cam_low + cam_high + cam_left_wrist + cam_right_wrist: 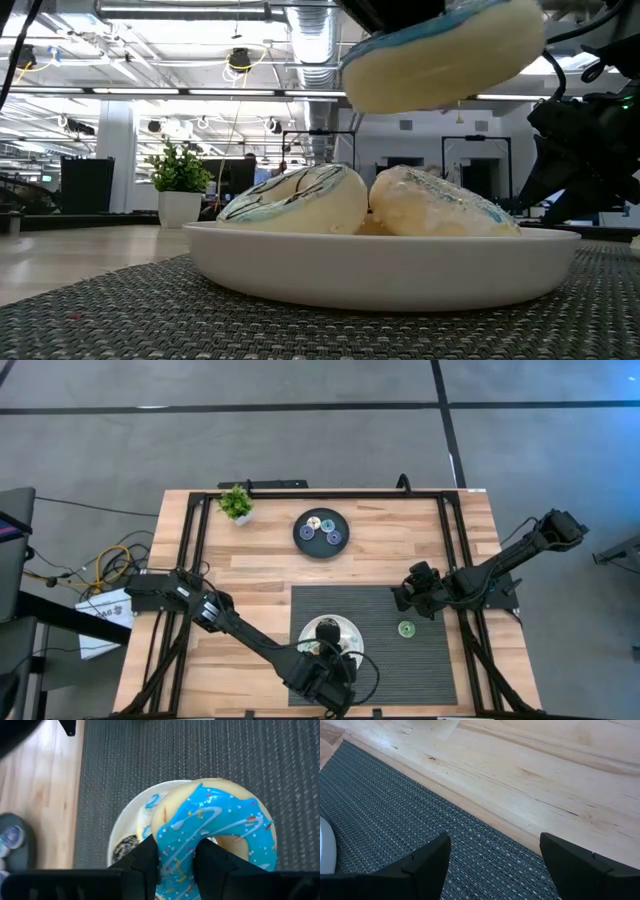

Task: Pick & Place donuts
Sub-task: Put the large blue donut on the white plate

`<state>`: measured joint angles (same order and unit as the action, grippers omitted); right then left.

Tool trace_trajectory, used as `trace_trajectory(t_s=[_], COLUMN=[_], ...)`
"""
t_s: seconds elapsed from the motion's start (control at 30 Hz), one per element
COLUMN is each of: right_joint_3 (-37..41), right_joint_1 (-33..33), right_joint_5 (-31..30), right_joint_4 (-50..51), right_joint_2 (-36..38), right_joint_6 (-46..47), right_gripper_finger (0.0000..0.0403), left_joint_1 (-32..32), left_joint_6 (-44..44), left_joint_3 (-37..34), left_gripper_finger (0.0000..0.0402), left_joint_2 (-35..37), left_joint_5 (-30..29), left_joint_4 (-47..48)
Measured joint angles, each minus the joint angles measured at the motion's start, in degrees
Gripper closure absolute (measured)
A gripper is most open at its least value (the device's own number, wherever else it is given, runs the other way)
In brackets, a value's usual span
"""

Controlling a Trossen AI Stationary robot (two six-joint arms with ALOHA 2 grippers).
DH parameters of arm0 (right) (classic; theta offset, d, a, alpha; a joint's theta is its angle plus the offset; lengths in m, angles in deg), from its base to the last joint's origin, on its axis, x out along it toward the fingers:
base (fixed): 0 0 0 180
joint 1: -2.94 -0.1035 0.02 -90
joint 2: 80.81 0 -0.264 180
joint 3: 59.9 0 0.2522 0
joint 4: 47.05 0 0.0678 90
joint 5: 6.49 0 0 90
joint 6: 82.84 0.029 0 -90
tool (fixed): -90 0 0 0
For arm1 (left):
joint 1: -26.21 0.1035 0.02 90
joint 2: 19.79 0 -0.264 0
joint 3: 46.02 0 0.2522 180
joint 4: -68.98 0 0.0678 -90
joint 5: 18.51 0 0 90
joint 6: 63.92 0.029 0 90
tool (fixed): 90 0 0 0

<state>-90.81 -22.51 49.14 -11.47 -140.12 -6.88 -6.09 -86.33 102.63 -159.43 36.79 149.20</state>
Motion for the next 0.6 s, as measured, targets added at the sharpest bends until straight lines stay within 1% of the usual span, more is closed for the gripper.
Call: trace_trajectory(t_s=[0.2,0.4,0.47,0.6], right_joint_3=[0.0,0.0,0.0,0.0], right_joint_1=[0.0,0.0,0.0,0.0], right_joint_5=[0.0,0.0,0.0,0.0], right_joint_4=[0.0,0.0,0.0,-0.1], right_joint_2=[0.0,0.0,0.0,0.0], right_joint_6=[0.0,0.0,0.0,0.0], right_gripper_finger=[0.0106,0.0106,0.0106,0.0106], left_joint_1=[-0.8,-0.7,-0.7,-0.7], left_joint_6=[-4.0,-7.7,-8.7,-9.0], left_joint_3=[-1.4,-6.0,-6.5,-6.7], left_gripper_finger=[0.0306,0.0306,0.0306,0.0306], left_joint_2=[-0.3,-0.3,-0.4,-0.3], left_joint_5=[-0.3,-0.4,-1.5,-0.8], left_joint_4=[0.0,-0.8,-1.0,-2.3])
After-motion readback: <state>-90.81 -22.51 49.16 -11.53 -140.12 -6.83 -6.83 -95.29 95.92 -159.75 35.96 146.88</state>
